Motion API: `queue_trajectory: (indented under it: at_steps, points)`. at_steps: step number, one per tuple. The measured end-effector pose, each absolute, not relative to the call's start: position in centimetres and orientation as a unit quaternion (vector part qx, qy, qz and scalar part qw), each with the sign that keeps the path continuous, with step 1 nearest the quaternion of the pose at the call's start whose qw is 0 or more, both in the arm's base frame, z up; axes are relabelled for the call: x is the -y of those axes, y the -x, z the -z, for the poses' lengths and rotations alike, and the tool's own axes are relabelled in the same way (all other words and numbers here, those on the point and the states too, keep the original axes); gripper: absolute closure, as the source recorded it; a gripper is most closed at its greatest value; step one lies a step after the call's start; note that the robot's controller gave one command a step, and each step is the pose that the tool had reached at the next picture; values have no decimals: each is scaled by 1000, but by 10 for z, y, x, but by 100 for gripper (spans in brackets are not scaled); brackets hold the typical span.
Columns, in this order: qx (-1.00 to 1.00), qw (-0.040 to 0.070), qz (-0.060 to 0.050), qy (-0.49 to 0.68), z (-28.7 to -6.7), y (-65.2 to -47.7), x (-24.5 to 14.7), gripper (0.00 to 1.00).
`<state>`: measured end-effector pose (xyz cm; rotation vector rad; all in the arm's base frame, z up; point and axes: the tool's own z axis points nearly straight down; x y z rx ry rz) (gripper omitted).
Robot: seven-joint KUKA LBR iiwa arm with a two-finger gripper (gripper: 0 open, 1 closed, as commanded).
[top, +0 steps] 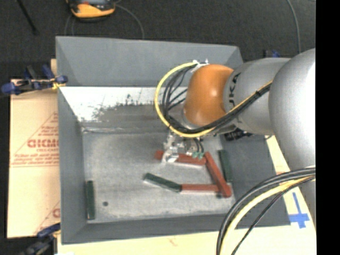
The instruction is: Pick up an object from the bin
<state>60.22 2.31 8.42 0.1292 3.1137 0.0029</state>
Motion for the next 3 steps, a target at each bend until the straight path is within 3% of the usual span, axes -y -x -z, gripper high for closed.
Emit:
queue_trajectory:
  at_steps: [1, 2, 3]
  points:
    - [-999, 13, -1, -42, -84, -602, -23, 100]
    - [-1000, 1, 1, -26, -264, -607, -10, 100]
    - [-1000, 6, 1, -24, -295, -611, -7, 100]
